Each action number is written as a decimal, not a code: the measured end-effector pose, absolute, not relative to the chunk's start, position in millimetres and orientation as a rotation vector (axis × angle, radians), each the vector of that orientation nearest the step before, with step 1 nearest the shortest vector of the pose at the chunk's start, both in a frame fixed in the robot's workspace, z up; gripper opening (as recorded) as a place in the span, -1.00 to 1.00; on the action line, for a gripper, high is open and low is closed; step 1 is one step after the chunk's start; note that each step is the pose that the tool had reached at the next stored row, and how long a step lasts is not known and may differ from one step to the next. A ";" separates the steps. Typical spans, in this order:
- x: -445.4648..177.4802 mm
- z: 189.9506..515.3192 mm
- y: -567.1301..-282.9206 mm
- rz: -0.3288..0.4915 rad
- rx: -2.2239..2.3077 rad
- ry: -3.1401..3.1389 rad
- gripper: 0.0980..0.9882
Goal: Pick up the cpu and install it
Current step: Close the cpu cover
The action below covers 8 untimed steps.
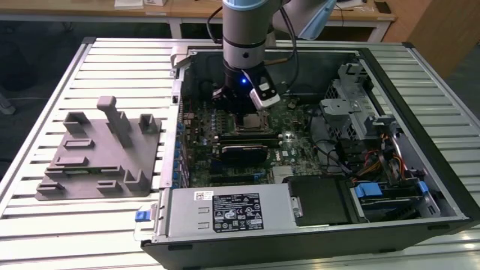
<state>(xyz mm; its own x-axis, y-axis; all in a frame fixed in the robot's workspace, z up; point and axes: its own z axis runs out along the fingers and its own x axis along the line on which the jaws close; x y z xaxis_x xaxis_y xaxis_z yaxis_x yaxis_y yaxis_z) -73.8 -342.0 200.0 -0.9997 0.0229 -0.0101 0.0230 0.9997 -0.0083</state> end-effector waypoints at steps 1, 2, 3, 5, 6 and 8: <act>-73.8 199.9 -342.0 -0.013 0.036 3.131 -0.98; -73.9 199.9 -342.0 -0.013 0.036 3.131 -0.98; -73.8 199.7 -341.9 -0.013 0.036 3.131 -0.98; -73.5 199.6 -341.9 -0.013 0.036 3.131 -0.98; -73.2 199.5 -341.9 -0.013 0.036 3.131 -0.98; -72.3 199.4 -342.0 -0.013 0.036 3.131 -0.98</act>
<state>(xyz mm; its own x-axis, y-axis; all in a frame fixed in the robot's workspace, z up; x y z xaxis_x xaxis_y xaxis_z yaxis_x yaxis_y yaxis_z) -72.3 -342.0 199.4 -0.9997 0.0228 -0.0102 0.0229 0.9997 -0.0081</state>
